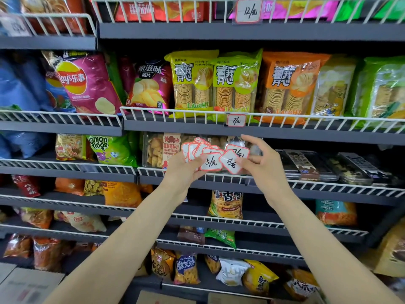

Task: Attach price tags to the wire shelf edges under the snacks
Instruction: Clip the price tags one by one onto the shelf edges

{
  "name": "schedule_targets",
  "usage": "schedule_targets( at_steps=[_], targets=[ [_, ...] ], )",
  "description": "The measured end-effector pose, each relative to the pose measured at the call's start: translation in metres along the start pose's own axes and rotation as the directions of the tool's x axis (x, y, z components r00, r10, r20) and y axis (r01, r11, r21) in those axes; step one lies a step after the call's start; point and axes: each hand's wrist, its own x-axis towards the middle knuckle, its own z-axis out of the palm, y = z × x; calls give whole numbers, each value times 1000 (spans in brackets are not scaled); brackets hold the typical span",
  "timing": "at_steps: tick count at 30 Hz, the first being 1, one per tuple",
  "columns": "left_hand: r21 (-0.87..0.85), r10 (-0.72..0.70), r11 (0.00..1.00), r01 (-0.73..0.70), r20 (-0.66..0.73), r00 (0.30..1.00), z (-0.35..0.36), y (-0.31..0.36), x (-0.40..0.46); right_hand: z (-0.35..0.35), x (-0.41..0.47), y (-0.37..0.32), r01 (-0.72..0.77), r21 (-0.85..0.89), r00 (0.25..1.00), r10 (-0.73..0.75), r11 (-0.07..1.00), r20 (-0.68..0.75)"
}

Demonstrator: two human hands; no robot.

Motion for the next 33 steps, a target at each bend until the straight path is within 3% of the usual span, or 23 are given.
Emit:
schedule_targets(
  at_steps=[4, 8, 12, 19, 26, 30, 33],
  targets=[
    [15, 33, 999, -33, -36, 999, -4, 5, 1, 4, 3, -4, 94, -81, 990, -102, 992, -94],
    [-12, 46, 999, -47, -42, 998, -7, 8, -1, 10, 1, -10, 94, -238, 996, -92, 967, 20],
    [-26, 65, 997, -67, -66, 996, -6, 9, -3, 23, -2, -18, 28, -101, 996, -19, 994, 89],
    [-154, 95, 984, -89, 37, 995, -3, 11, -10, 27, -4, -20, 36, -117, 995, -24, 992, 95],
    [-112, 98, 989, -100, -26, 995, -10, 6, -7, 8, -2, -9, -2, -161, 998, -9, 987, -64],
    [-45, 80, 996, -77, 49, 996, -3, -3, -8, 8, -5, -10, 31, -185, 996, -15, 982, 91],
    [-26, 83, 996, -82, 36, 996, 3, -6, -7, 9, -9, -10, 12, -87, 988, 2, 996, 155]
  ],
)
